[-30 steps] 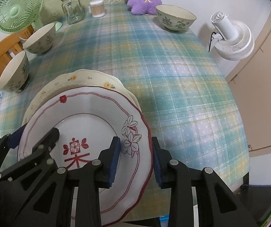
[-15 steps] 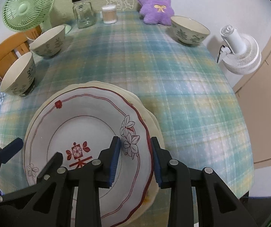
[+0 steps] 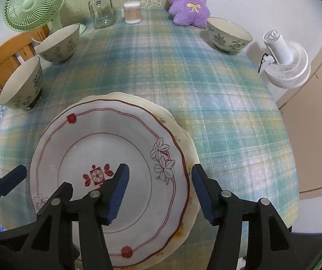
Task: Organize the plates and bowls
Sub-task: 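Withdraw both tools and move them to the dark grey plate by the bowls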
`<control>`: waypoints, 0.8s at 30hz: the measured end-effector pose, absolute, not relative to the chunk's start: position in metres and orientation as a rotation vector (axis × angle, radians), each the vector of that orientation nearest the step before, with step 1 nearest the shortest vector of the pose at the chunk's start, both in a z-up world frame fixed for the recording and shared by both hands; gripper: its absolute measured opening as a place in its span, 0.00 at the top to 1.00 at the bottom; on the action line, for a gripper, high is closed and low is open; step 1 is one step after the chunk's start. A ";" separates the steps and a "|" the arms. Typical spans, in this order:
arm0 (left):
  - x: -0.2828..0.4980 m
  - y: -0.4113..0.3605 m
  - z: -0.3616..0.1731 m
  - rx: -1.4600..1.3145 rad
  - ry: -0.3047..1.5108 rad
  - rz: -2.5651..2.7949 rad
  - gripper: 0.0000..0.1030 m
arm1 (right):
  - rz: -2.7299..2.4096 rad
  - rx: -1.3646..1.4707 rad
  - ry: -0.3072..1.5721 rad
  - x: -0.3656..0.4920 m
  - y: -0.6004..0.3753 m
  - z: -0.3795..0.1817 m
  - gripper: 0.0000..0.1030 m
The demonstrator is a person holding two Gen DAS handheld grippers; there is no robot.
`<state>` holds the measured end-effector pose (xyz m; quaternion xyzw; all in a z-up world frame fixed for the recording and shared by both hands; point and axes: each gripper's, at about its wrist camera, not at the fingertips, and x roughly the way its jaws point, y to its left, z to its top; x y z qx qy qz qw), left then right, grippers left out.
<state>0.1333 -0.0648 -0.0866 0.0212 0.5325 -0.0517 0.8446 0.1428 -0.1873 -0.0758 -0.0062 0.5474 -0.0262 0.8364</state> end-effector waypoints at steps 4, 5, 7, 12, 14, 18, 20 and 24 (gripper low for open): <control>0.127 -0.058 -0.073 0.025 1.088 -0.126 0.21 | -0.049 0.003 1.115 0.135 -0.182 -0.058 0.29; 0.126 -0.056 -0.068 0.024 1.078 -0.127 0.21 | -0.050 0.004 1.100 0.134 -0.181 -0.053 0.28; 0.123 -0.051 -0.059 0.015 1.054 -0.123 0.21 | -0.044 0.011 1.084 0.132 -0.178 -0.044 0.27; 0.120 -0.041 -0.034 -0.019 1.004 -0.087 0.21 | 0.010 0.015 1.035 0.135 -0.169 -0.017 0.27; 0.122 -0.038 -0.027 -0.024 0.991 -0.057 0.21 | 0.047 -0.004 1.009 0.139 -0.161 -0.005 0.27; 0.126 -0.028 -0.011 -0.043 0.954 0.009 0.21 | 0.122 -0.016 0.970 0.147 -0.144 0.014 0.27; 0.127 -0.023 -0.005 -0.051 0.935 0.030 0.21 | 0.136 -0.022 0.957 0.152 -0.136 0.019 0.27; 0.135 -0.007 0.003 -0.057 0.922 0.061 0.21 | 0.160 -0.017 0.950 0.163 -0.119 0.025 0.27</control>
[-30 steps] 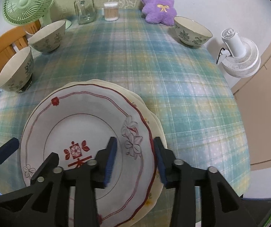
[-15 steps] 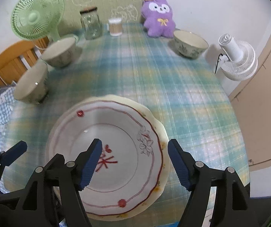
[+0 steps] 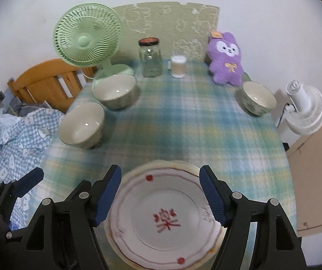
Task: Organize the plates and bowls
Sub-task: 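Withdraw both tools and move them to the dark grey plate by the bowls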
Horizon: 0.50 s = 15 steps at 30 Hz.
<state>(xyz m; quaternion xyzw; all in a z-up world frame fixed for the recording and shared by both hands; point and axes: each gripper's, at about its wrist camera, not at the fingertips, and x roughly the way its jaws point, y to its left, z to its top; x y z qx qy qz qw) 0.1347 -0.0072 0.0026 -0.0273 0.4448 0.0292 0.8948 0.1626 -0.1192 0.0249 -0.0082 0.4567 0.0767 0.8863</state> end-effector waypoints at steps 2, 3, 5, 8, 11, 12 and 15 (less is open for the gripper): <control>0.138 0.002 0.005 -0.059 0.915 0.067 0.21 | 0.165 -0.020 0.946 0.169 -0.109 0.028 0.27; 0.141 0.006 0.005 -0.060 0.913 0.067 0.21 | 0.164 -0.024 0.945 0.171 -0.104 0.028 0.27; 0.147 0.015 0.004 -0.063 0.912 0.065 0.21 | 0.155 -0.026 0.947 0.178 -0.092 0.028 0.27; 0.158 0.030 0.002 -0.072 0.914 0.052 0.21 | 0.120 -0.010 0.944 0.188 -0.076 0.030 0.27; 0.169 0.044 0.003 -0.047 0.901 0.038 0.22 | 0.105 0.011 0.940 0.196 -0.062 0.030 0.27; 0.174 0.051 0.003 -0.032 0.893 0.035 0.22 | 0.102 0.013 0.939 0.199 -0.056 0.030 0.27; 0.185 0.067 0.002 -0.026 0.890 0.023 0.22 | 0.082 0.015 0.939 0.212 -0.038 0.028 0.27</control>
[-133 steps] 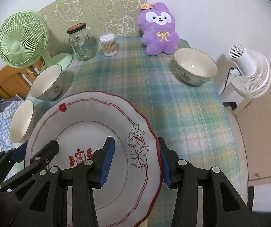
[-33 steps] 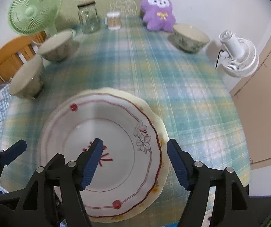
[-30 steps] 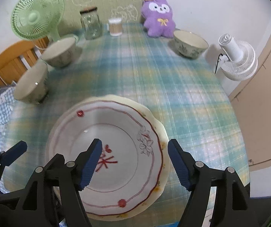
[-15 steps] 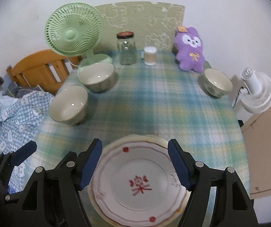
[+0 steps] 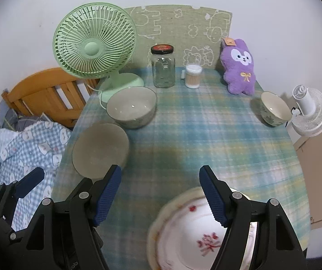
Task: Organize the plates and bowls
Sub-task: 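Withdraw both tools and move them to the dark grey plate by the bowls, then grip the rim of the dark grey plate with both tools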
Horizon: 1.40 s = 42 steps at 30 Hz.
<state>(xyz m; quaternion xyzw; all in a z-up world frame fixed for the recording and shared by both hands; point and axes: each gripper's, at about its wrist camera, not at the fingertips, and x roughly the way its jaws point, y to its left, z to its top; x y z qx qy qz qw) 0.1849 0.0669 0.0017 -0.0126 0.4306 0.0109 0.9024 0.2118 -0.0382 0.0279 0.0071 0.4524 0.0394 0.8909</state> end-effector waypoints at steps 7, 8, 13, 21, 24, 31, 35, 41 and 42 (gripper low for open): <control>0.220 0.095 -0.011 0.007 0.892 -0.008 0.26 | 0.021 0.042 0.953 0.243 -0.005 0.015 0.28; 0.223 0.098 -0.012 0.010 0.891 -0.010 0.26 | 0.014 0.045 0.955 0.249 -0.001 0.012 0.28; 0.248 0.114 -0.027 0.005 0.908 -0.017 0.28 | -0.006 0.044 0.973 0.270 0.013 -0.002 0.30; 0.276 0.130 -0.058 -0.039 0.965 -0.006 0.39 | -0.030 0.035 1.030 0.295 0.027 -0.034 0.39; 0.283 0.131 -0.068 -0.036 0.980 -0.018 0.47 | -0.036 0.028 1.048 0.302 0.030 -0.044 0.39; 0.295 0.134 -0.086 -0.037 1.023 -0.026 0.58 | -0.049 0.018 1.090 0.314 0.035 -0.064 0.56; 0.298 0.133 -0.093 -0.034 1.042 -0.042 0.69 | -0.050 0.020 1.119 0.319 0.035 -0.073 0.70; 0.300 0.128 -0.098 -0.019 1.051 -0.071 0.83 | -0.040 0.000 1.111 0.320 0.042 -0.076 0.77; 0.300 0.128 -0.098 -0.018 1.051 -0.068 0.83 | -0.040 0.004 1.112 0.320 0.042 -0.076 0.77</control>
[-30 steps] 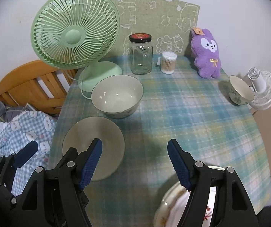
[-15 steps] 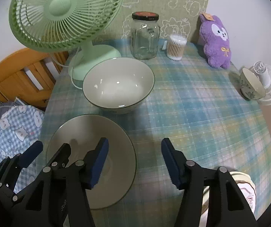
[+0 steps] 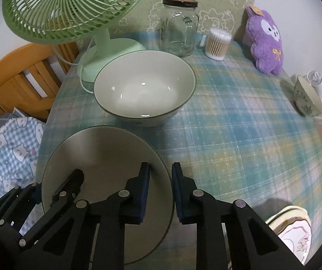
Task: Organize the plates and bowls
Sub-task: 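Grip the rim of the dark grey plate with both tools, then lift the dark grey plate with both tools and carry it toward the plate stack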
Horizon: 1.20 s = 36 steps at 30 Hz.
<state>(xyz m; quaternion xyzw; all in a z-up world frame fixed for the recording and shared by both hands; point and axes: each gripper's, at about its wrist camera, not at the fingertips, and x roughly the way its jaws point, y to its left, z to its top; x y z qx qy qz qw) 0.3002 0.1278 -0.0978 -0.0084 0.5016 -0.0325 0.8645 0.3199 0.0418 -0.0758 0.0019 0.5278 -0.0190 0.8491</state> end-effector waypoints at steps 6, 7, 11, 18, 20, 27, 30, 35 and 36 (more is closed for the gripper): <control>0.298 0.128 -0.097 -0.021 1.056 -0.073 0.84 | -0.040 0.016 1.121 0.317 0.040 -0.073 0.78; 0.296 0.129 -0.096 -0.022 1.057 -0.075 0.84 | -0.041 0.018 1.121 0.316 0.039 -0.072 0.78; 0.287 0.127 -0.090 -0.009 1.047 -0.082 0.84 | -0.045 0.024 1.116 0.305 0.037 -0.065 0.78; 0.268 0.121 -0.075 -0.010 1.028 -0.088 0.84 | -0.052 0.028 1.094 0.281 0.030 -0.047 0.78; 0.260 0.119 -0.070 -0.009 1.021 -0.089 0.84 | -0.052 0.030 1.087 0.272 0.027 -0.042 0.78; 0.232 0.113 -0.057 -0.014 1.002 -0.081 0.83 | -0.040 0.019 1.062 0.241 0.022 -0.027 0.78; 0.219 0.111 -0.054 -0.014 0.996 -0.076 0.83 | -0.033 0.012 1.057 0.226 0.020 -0.023 0.78; 0.198 0.108 -0.054 -0.021 1.000 -0.071 0.83 | -0.027 -0.003 1.058 0.204 0.017 -0.022 0.78; 0.193 0.107 -0.054 -0.020 1.001 -0.071 0.83 | -0.025 -0.003 1.061 0.199 0.016 -0.023 0.78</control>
